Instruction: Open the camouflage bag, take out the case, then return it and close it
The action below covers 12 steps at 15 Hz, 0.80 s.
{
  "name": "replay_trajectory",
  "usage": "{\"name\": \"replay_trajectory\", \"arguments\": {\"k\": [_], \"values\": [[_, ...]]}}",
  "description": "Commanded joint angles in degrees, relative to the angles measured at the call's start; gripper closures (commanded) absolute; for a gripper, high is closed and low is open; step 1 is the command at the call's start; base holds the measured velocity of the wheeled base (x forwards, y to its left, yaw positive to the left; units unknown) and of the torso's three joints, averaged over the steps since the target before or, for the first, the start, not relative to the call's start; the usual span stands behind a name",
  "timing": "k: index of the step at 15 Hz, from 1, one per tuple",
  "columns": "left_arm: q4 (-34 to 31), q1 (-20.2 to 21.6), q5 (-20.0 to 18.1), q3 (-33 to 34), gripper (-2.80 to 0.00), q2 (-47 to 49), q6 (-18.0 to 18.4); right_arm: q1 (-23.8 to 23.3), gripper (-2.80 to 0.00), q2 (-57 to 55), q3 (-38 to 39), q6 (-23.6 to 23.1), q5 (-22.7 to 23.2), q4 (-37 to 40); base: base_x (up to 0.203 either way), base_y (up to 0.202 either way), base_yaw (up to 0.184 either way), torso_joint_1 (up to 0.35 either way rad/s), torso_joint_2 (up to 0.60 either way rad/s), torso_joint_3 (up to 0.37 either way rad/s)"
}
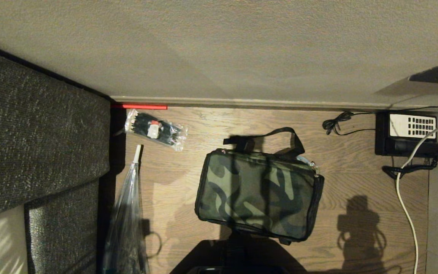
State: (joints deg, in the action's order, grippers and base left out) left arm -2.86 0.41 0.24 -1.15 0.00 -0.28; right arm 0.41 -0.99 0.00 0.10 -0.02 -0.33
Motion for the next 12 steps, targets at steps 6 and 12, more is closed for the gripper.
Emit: {"name": "replay_trajectory", "arguments": {"k": [6, 12], "values": [[3.4, 0.0, -0.2, 1.2, 0.00, 0.0, -0.3, 0.0, 0.00, -0.2, 0.0, 0.0, 0.0, 0.0, 0.000, 0.000, 0.000, 0.000, 0.00, 0.000], [3.4, 0.0, -0.2, 1.2, 0.00, 0.0, -0.7, 0.0, 0.00, -0.2, 0.0, 0.0, 0.0, 0.0, 0.000, 0.000, 0.000, 0.002, 0.00, 0.119]]}}
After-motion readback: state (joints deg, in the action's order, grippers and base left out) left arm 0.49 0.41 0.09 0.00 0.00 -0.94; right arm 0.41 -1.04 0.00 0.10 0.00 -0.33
